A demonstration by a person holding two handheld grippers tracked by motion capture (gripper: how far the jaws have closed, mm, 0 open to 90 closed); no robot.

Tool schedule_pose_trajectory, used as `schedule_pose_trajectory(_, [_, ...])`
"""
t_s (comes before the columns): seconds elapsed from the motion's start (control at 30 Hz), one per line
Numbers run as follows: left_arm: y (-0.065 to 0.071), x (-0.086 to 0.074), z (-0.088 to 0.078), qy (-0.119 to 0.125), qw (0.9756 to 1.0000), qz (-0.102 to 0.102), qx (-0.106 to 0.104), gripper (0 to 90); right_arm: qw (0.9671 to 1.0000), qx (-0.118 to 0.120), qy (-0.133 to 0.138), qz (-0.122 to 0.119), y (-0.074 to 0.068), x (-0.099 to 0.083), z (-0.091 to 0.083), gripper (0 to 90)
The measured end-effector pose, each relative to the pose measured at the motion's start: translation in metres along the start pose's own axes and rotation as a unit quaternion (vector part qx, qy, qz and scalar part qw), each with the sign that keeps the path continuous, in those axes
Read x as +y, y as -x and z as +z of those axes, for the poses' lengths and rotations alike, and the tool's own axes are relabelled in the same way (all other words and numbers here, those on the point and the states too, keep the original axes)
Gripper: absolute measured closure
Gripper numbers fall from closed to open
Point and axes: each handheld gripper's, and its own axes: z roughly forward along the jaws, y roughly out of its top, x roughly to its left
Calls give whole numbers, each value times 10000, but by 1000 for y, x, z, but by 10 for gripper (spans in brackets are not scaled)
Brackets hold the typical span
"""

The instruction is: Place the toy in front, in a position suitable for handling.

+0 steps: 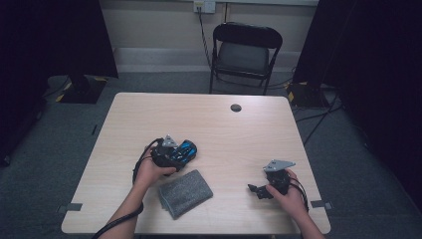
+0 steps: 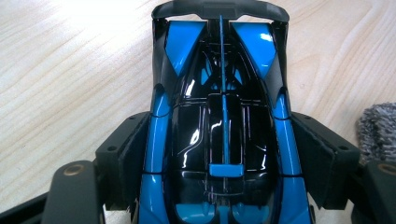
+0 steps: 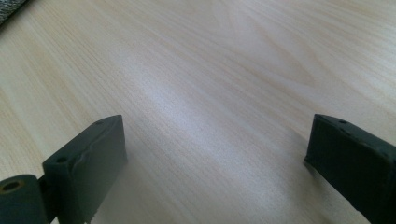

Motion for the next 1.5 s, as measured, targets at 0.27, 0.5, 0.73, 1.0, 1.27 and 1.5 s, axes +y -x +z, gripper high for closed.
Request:
schedule_pose_trajectory(0.27, [2,3,0,-98,9999,-42,114,259,10000,15,-1,-18,0,0,0,40])
schedule_pose_trajectory(0.5, [6,6,0,-102,9997,28,237,260,10000,18,-2,-16,0,0,0,40])
schedule_pose_trajectory(0.73, [4,9,-4,-156,9994,40,296,260,10000,19,-2,-18,0,0,0,40])
schedule_pose_trajectory(1.0, [2,12,-9,-140,9992,23,365,260,10000,22,-3,-20,1,0,0,40])
schedule_pose_trajectory(1.27, [2,10,-5,-265,9989,3,382,260,10000,22,-3,-21,1,0,0,39])
schedule_pose_trajectory(1.5, [0,7,-4,-196,9991,-174,342,267,10000,26,-2,-24,1,0,0,39])
